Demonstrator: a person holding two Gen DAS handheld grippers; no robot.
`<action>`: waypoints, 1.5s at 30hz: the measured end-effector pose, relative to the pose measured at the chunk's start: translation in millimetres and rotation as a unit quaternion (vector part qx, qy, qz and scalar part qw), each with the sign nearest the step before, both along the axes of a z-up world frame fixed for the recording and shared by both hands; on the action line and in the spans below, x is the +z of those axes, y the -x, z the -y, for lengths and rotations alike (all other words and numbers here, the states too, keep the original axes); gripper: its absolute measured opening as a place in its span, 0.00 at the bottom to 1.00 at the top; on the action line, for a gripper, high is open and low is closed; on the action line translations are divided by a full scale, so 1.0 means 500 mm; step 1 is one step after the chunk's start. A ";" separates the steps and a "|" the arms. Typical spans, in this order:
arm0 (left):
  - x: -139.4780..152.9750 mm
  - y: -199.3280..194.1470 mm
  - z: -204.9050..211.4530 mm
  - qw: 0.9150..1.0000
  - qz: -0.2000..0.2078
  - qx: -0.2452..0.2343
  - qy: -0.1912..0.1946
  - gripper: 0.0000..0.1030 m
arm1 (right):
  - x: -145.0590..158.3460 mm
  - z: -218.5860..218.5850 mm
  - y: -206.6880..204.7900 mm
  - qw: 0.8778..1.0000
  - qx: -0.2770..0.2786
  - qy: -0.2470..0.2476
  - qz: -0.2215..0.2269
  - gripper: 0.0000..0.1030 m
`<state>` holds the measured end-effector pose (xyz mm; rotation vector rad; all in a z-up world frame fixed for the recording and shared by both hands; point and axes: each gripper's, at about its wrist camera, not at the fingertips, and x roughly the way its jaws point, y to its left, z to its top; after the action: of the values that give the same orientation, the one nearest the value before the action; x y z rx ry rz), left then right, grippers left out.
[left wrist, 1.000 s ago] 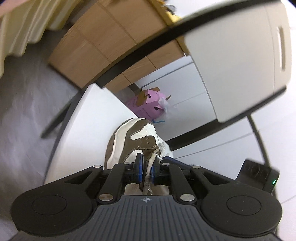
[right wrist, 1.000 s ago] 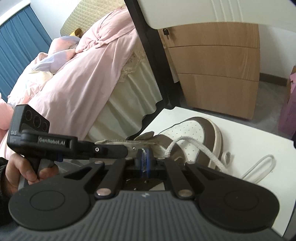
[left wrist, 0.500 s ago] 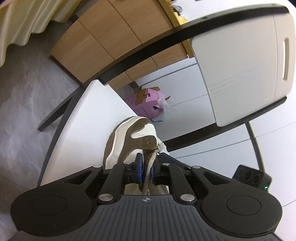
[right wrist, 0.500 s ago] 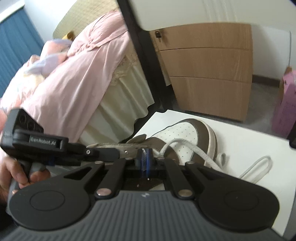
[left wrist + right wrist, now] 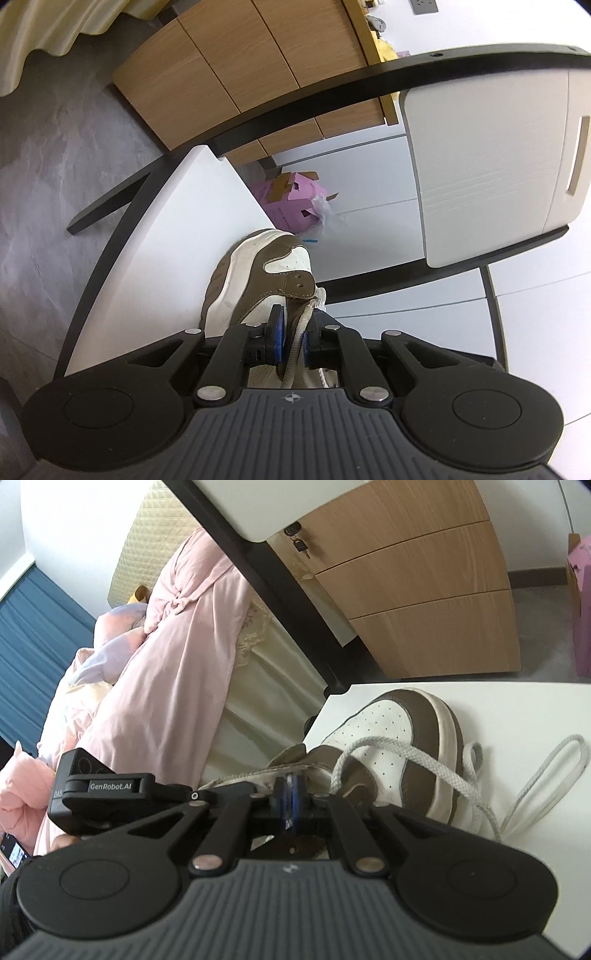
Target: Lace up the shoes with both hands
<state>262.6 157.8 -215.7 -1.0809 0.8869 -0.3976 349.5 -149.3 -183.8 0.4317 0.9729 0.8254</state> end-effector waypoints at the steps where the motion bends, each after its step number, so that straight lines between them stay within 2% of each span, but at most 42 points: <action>1: 0.005 -0.001 0.003 1.000 0.005 -0.004 -0.010 0.11 | 0.001 -0.002 0.001 1.000 0.001 0.001 0.001 0.03; 2: 0.011 -0.001 0.006 1.000 0.012 -0.009 -0.024 0.11 | 0.000 -0.005 0.000 1.000 0.004 0.003 0.003 0.03; 4: 0.037 -0.002 0.021 0.996 0.039 -0.033 -0.079 0.11 | 0.004 -0.015 0.001 1.000 0.015 0.017 0.013 0.02; 6: 0.069 0.002 0.043 0.983 0.076 -0.063 -0.153 0.11 | 0.009 -0.027 0.003 0.999 0.030 0.036 0.027 0.02; 8: 0.097 0.011 0.069 0.963 0.115 -0.094 -0.223 0.11 | 0.013 -0.039 0.008 0.996 0.044 0.056 0.046 0.02; 10: 0.116 0.023 0.095 0.938 0.148 -0.123 -0.287 0.11 | 0.017 -0.054 0.015 0.993 0.059 0.081 0.068 0.02; 13: 0.124 0.034 0.129 0.901 0.178 -0.160 -0.361 0.11 | 0.019 -0.075 0.024 0.986 0.077 0.112 0.099 0.02; 14: 0.124 0.038 0.138 0.890 0.187 -0.171 -0.378 0.11 | 0.018 -0.079 0.025 0.984 0.080 0.117 0.104 0.02; 15: 0.125 0.040 0.145 0.883 0.193 -0.178 -0.389 0.11 | 0.018 -0.082 0.026 0.983 0.083 0.123 0.109 0.02; 17: 0.123 0.040 0.149 0.878 0.197 -0.186 -0.395 0.11 | 0.018 -0.090 0.028 0.979 0.088 0.136 0.122 0.02; 22: 0.122 0.039 0.148 0.873 0.202 -0.195 -0.399 0.11 | 0.024 -0.093 0.028 0.974 0.087 0.148 0.149 0.03; 25: 0.119 0.037 0.147 0.875 0.200 -0.193 -0.396 0.11 | 0.021 -0.099 0.036 0.968 0.092 0.154 0.173 0.03; 33: 0.120 0.040 0.151 0.874 0.201 -0.190 -0.400 0.11 | 0.039 -0.112 0.053 0.940 0.141 0.203 0.236 0.05; 34: 0.120 0.041 0.152 0.873 0.201 -0.190 -0.403 0.11 | 0.041 -0.112 0.055 0.937 0.145 0.207 0.242 0.06; 36: 0.120 0.043 0.155 0.869 0.202 -0.190 -0.409 0.11 | 0.044 -0.112 0.058 0.931 0.149 0.216 0.253 0.15; 39: 0.121 0.046 0.161 0.862 0.207 -0.192 -0.421 0.11 | 0.048 -0.114 0.054 0.924 0.160 0.226 0.263 0.20; 42: 0.121 0.047 0.165 0.857 0.210 -0.194 -0.428 0.11 | 0.049 -0.117 0.048 0.920 0.177 0.232 0.262 0.20; 45: 0.121 0.046 0.164 0.857 0.210 -0.195 -0.428 0.11 | 0.057 -0.124 0.053 0.910 0.191 0.245 0.274 0.20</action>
<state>239.6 76.0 -155.2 0.0288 0.7555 -0.4794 322.9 -87.3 -155.1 -0.4283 0.7006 0.9426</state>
